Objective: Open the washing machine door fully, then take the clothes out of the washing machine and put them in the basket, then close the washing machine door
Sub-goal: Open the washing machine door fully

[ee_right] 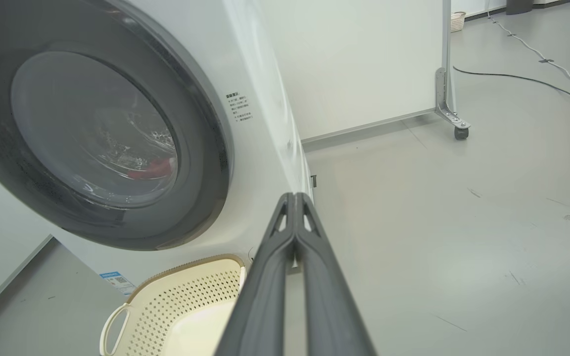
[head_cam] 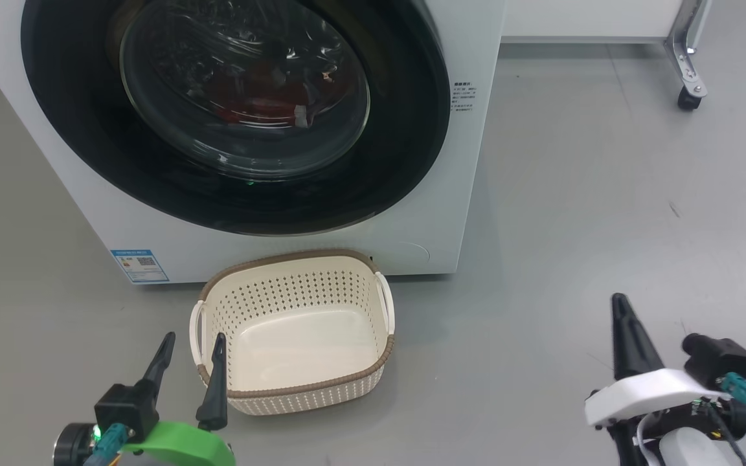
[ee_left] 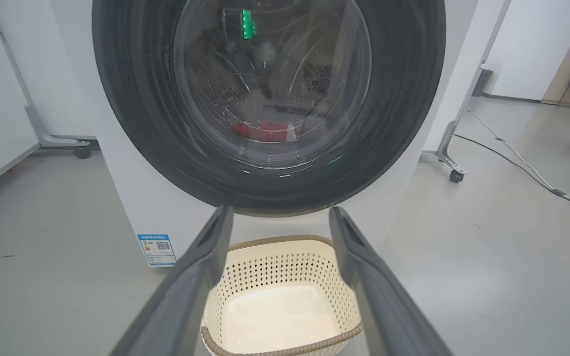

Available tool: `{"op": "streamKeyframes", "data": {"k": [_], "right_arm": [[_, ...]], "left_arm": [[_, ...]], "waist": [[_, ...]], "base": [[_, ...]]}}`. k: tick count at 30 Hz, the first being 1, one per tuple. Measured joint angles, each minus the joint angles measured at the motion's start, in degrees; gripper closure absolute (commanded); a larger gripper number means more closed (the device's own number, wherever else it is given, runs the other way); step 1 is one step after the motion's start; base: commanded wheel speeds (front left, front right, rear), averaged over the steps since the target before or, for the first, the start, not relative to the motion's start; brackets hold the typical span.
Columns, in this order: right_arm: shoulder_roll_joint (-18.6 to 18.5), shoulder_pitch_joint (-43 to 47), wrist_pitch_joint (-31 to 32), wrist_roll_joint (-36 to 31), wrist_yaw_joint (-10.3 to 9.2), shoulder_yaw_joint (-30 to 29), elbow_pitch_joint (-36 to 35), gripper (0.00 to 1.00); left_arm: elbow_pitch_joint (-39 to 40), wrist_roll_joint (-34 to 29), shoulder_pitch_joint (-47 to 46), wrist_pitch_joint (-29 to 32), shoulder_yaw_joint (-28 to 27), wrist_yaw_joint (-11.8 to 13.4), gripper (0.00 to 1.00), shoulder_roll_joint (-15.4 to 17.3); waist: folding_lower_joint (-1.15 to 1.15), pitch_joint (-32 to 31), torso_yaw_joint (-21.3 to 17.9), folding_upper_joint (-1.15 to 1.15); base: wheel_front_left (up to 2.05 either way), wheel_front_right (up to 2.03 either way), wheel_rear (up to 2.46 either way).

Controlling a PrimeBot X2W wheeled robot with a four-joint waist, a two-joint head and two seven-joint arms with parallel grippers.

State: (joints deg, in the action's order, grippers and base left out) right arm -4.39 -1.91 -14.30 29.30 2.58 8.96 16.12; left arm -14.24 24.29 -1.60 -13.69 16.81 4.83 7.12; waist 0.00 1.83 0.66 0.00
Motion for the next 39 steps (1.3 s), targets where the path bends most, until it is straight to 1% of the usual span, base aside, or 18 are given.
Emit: {"op": "streamKeyframes", "data": {"k": [2,4,7,15,21,27,31,36,39], "right_arm": [[0.40,-0.40,-0.11,2.88,0.43,-1.46,0.04,1.00],[1.11,-0.85,-0.13,7.56,1.31,-3.23,0.11,1.00],[1.66,-2.16,-0.01,13.15,2.07,-5.19,0.20,1.00],[1.88,-7.28,4.57,28.13,3.33,-9.57,0.96,1.00],[1.89,-13.26,10.18,40.85,3.41,-12.60,1.26,1.00],[1.85,-19.96,15.60,50.38,3.41,-15.29,1.72,1.00],[1.70,-24.25,18.45,54.60,3.22,-16.69,2.11,1.00],[1.63,-29.42,22.39,56.75,1.75,-16.73,2.82,1.00],[1.55,-32.53,24.77,59.77,1.20,-17.19,2.93,1.00]], "left_arm": [[0.19,0.00,-0.75,0.00,0.01,0.00,0.00,-0.03],[0.62,-0.03,-1.43,-0.01,0.01,0.00,0.00,-0.05],[1.21,-0.33,-1.71,-0.03,0.01,0.00,0.00,-0.05],[2.65,-0.69,-3.64,-0.07,-0.04,0.02,0.00,-0.15],[4.15,-0.86,-5.23,-0.07,-0.21,0.20,0.00,-0.20],[5.56,-1.10,-7.39,-0.08,-0.01,0.19,0.00,-0.53],[5.99,-1.22,-8.99,-0.08,0.24,0.08,0.00,-0.74],[7.00,-1.70,-10.56,-0.12,0.79,-0.09,0.00,-0.87],[7.30,-1.80,-11.88,-0.49,1.29,-0.59,0.00,-1.14]], "waist": [[0.00,0.42,0.10,0.00],[0.00,0.89,0.23,0.00],[0.00,1.73,0.43,0.00],[0.00,4.48,1.15,0.00],[0.00,7.13,1.85,0.00],[0.00,10.26,2.58,0.00],[0.00,12.46,3.21,0.00],[0.00,15.32,4.01,0.00],[0.00,17.08,4.53,0.00]], "base": [[0.00,0.00,0.00],[0.00,0.00,0.00],[0.00,0.00,0.00],[0.00,0.00,0.00],[0.00,0.00,0.00],[0.00,0.00,0.00],[0.00,0.00,0.00],[0.00,0.00,0.00],[0.00,0.00,0.00]]}}
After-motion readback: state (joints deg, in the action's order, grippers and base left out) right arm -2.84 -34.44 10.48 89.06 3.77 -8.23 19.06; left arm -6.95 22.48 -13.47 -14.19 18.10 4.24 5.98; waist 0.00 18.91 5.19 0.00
